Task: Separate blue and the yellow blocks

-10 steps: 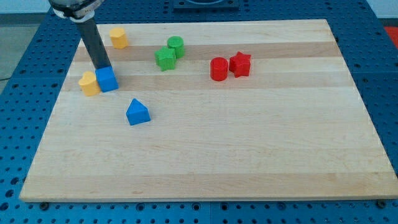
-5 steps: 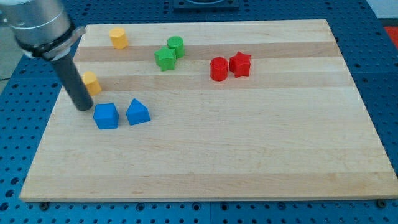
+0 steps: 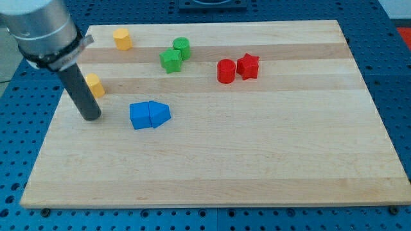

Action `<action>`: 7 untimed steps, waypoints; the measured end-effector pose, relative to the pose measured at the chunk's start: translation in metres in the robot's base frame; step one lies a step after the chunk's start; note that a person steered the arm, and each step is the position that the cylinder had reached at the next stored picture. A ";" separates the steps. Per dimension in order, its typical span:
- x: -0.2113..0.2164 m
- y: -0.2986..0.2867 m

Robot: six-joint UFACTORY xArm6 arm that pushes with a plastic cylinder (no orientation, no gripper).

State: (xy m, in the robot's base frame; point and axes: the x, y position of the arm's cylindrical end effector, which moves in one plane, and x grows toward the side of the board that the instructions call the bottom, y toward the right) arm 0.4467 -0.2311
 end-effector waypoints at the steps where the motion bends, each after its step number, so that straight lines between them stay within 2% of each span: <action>1: -0.046 -0.003; 2: -0.083 -0.003; 3: -0.090 -0.003; 4: -0.056 -0.029; 5: -0.067 -0.073; 7: -0.115 -0.010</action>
State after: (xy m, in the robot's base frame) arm 0.3319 -0.2406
